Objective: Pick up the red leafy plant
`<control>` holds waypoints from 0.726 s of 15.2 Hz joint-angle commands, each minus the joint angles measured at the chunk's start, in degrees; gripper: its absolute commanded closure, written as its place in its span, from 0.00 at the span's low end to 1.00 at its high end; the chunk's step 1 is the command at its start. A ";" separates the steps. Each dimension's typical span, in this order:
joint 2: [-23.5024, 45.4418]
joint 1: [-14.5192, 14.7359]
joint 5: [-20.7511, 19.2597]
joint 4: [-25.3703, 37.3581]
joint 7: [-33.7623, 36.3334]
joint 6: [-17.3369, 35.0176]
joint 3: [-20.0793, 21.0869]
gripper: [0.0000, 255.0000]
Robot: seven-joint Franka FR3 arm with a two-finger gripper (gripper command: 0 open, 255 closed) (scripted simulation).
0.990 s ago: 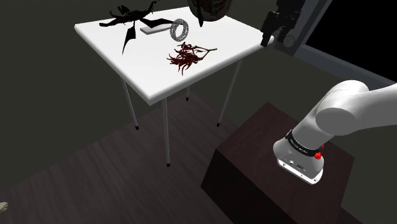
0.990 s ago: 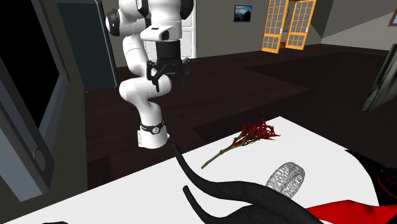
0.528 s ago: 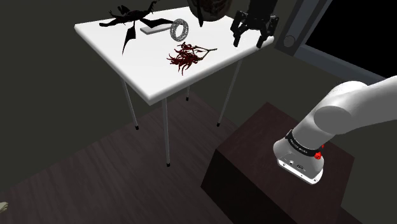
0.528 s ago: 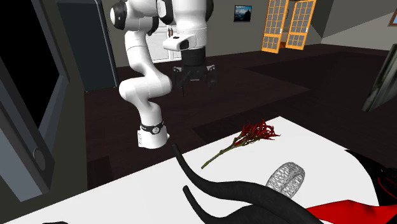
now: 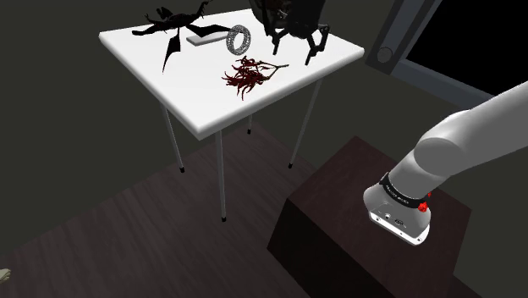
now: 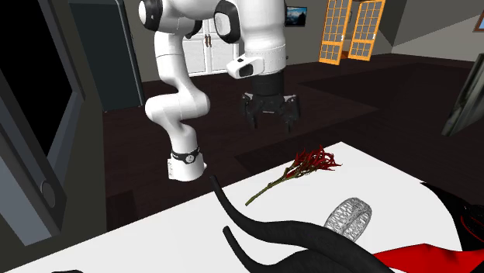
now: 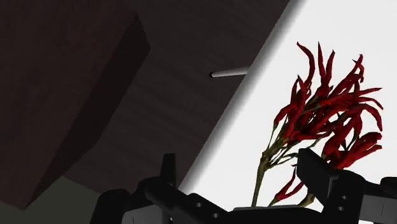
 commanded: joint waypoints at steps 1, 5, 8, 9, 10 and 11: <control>3.91 -1.15 0.47 2.70 7.02 2.14 1.42 0.00; 11.89 -3.09 -0.01 8.49 19.63 6.11 3.13 0.00; 16.77 -3.90 -0.82 12.22 27.39 8.40 3.50 0.00; 16.88 -3.84 -0.78 11.57 27.26 9.14 3.50 0.00; 17.00 -3.80 -0.75 10.94 27.13 9.89 3.53 0.00; 17.14 -3.77 -0.71 10.31 27.00 10.63 3.56 0.00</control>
